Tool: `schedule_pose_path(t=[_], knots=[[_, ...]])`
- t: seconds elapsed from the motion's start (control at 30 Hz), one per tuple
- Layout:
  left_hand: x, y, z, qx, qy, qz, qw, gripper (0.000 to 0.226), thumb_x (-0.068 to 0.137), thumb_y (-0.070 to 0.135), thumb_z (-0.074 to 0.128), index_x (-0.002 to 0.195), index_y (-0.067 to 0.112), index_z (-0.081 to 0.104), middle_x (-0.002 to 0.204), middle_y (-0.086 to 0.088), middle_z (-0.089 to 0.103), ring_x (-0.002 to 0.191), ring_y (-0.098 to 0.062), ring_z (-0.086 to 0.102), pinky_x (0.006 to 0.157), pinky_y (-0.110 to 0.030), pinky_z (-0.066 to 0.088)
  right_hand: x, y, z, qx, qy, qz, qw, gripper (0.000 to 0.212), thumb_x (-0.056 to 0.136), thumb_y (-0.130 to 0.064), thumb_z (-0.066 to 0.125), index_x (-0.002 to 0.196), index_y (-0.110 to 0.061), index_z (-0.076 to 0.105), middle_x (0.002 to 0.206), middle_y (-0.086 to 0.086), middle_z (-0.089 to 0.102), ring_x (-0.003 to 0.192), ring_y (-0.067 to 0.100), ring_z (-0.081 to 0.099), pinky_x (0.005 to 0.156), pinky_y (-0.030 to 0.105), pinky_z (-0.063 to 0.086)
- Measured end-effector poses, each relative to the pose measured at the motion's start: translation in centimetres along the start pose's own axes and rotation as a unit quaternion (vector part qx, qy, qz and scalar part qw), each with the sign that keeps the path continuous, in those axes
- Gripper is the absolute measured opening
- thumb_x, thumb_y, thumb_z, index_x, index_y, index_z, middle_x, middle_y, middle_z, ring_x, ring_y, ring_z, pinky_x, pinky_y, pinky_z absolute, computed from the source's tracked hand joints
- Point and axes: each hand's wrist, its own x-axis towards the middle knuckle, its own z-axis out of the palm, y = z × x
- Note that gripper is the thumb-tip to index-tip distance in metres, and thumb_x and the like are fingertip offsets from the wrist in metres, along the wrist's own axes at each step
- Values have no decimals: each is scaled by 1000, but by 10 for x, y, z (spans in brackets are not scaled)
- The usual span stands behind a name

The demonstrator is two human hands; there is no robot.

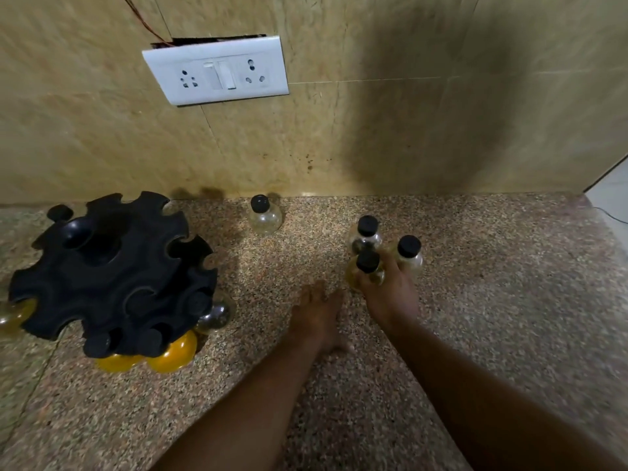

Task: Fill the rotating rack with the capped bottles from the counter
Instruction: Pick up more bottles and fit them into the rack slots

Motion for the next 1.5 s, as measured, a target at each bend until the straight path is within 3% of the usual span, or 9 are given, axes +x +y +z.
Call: schedule_pose_path(t=[0.17, 0.3, 0.4, 0.6, 0.73, 0.93, 1.13, 1.33, 1.5], knots=[[-2, -25, 6, -270, 228, -5, 936, 55, 90, 21, 67, 142, 30, 50, 145, -1, 52, 130, -20, 49, 99, -30, 47, -3, -12, 4, -44, 14, -28, 999, 56, 88, -48, 70, 136, -22, 56, 138, 6, 55, 113, 29, 61, 80, 32, 39], [-12, -38, -23, -601, 294, -191, 719, 38, 100, 12, 56, 137, 19, 57, 116, 4, 64, 83, -7, 57, 53, -11, 44, -2, -28, 19, -34, -9, -65, 997, 52, 84, -49, 73, 127, -22, 61, 132, 2, 59, 114, 26, 59, 81, 33, 42], [-16, -60, -37, -715, 324, -260, 563, 35, 101, 26, 58, 130, 8, 63, 125, -9, 66, 101, -21, 61, 75, -26, 46, -1, -46, 32, -47, -46, -102, 993, 48, 82, -51, 73, 119, -23, 63, 118, 1, 60, 103, 24, 61, 75, 31, 40], [-30, -76, -49, -833, 310, -278, 364, 45, 96, 56, 56, 88, 13, 66, 61, 2, 59, 51, -14, 50, 50, -26, 39, -4, -90, 52, -32, -109, -183, 976, 58, 82, -46, 74, 133, -20, 62, 122, 4, 63, 108, 26, 61, 84, 33, 49], [-45, -82, -47, -874, 308, -271, 261, 42, 95, 59, 55, 95, 18, 62, 69, 3, 56, 53, -13, 47, 50, -25, 39, -10, -112, 67, -35, -171, -228, 958, 59, 80, -46, 75, 133, -23, 62, 129, 2, 60, 113, 25, 61, 92, 39, 52], [-76, -104, -30, -869, 343, -271, 233, 32, 98, 47, 59, 95, 15, 65, 72, 3, 60, 60, -14, 53, 55, -28, 43, -32, -128, 88, -35, -240, -280, 929, 53, 80, -44, 78, 128, -26, 65, 121, -3, 55, 105, 17, 60, 86, 28, 48], [-111, -134, -7, -853, 358, -254, 282, 26, 96, 37, 64, 107, 14, 70, 85, -1, 72, 66, -15, 66, 60, -30, 50, -63, -143, 110, -43, -291, -317, 901, 54, 78, -43, 78, 128, -31, 63, 117, -1, 54, 103, 21, 61, 87, 34, 51], [-134, -158, 5, -839, 365, -269, 302, 26, 98, 42, 59, 95, 17, 67, 62, 4, 62, 46, -11, 52, 53, -27, 39, -89, -151, 122, -30, -301, -311, 901, 53, 78, -43, 80, 127, -28, 65, 116, -1, 57, 104, 20, 61, 88, 33, 51], [-148, -172, 10, -848, 292, -245, 370, 27, 98, 40, 59, 83, 17, 59, 55, 6, 45, 41, -8, 39, 41, -24, 31, -106, -158, 124, -53, -287, -321, 901, 52, 81, -47, 78, 127, -29, 65, 120, -4, 57, 104, 16, 60, 78, 24, 40]])
